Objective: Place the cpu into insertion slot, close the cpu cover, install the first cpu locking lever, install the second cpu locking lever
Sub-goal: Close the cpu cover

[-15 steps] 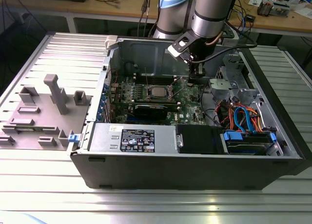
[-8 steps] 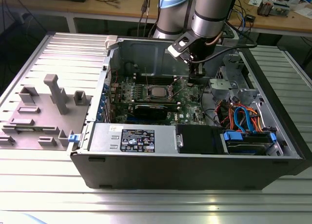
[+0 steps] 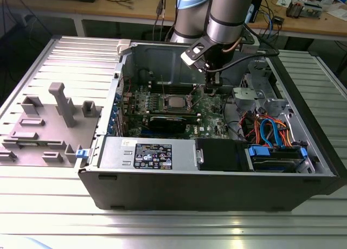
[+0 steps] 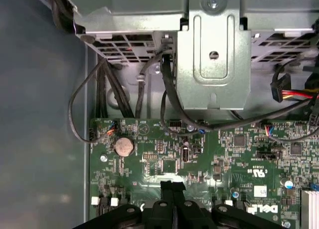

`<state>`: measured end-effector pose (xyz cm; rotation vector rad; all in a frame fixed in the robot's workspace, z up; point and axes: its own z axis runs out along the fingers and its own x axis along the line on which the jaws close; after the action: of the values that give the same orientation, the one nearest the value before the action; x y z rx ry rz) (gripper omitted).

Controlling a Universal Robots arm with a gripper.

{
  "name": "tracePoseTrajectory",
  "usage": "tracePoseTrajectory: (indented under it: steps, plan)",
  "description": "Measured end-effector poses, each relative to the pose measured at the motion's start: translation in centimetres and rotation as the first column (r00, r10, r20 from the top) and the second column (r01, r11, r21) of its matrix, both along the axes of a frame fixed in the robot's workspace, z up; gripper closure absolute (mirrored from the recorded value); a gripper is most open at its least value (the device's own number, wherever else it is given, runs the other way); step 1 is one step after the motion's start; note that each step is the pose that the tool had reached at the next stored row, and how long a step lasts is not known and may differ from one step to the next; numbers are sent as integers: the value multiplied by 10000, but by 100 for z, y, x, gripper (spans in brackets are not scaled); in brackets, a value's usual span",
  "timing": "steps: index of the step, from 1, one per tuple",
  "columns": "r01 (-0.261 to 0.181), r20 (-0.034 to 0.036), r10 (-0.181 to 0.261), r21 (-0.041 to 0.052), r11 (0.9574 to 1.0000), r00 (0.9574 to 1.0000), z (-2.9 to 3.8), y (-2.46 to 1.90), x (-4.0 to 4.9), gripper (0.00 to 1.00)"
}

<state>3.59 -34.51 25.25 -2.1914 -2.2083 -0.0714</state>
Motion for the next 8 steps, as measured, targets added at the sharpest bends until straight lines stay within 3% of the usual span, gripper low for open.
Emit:
tracePoseTrajectory:
  steps: [8]
  plan:
    - [-8,0,8,0,10000,10000,0,0,0,89]
